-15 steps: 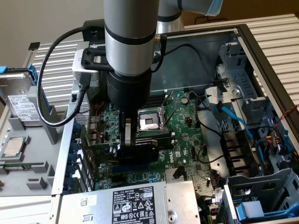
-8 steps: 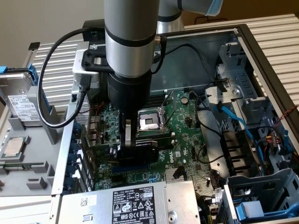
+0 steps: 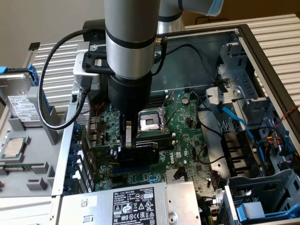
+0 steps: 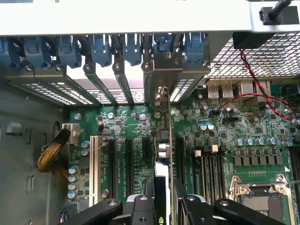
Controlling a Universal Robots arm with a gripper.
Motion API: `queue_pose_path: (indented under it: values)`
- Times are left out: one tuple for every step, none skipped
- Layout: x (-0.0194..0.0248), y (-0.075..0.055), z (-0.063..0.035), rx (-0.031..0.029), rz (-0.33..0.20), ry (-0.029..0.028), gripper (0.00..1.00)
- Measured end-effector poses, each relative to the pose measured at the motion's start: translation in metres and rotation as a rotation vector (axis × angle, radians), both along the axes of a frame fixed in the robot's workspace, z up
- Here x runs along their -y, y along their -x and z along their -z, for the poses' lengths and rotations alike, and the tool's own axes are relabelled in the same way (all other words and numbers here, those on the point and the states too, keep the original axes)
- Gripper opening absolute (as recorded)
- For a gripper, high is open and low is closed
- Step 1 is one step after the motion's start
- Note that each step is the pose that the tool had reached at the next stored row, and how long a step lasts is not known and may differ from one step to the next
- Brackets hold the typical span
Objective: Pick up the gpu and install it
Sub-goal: 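Insert the gpu into the slot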
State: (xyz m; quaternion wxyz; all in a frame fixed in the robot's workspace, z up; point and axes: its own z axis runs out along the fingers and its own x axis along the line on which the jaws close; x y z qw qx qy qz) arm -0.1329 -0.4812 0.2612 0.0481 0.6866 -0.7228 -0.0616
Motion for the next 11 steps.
queue_pose_path:
  values:
    - [-0.0002, 0.0, 0.0, 0.0, 0.0, -0.0001, 0.26]
    - [-0.0003, 0.0, 0.0, 0.0, 0.0, 0.0001, 0.26]
    - [-0.0004, 0.0001, 0.0001, 0.0, 0.0, 0.0001, 0.26]
    - [-0.0004, 0.0001, 0.0001, -0.0001, 0.0, 0.0002, 0.26]
    - [-0.0004, 0.0001, 0.0002, -0.0002, 0.0, 0.0003, 0.26]
    - [-0.0005, 0.0002, 0.0005, -0.0002, 0.0, 0.0004, 0.26]
    - [-0.0005, 0.0002, 0.0008, -0.0001, 0.0, 0.0005, 0.26]
    - [-0.0005, 0.0003, 0.001, 0.0, 0.0, 0.0007, 0.26]
    - [-0.0005, 0.0003, 0.0011, -0.0002, 0.0, 0.001, 0.26]
    - [-0.0004, 0.0003, 0.0012, -0.0002, 0.0, 0.001, 0.26]
    - [-0.0005, 0.0003, 0.0012, -0.0001, 0.0, 0.0011, 0.26]
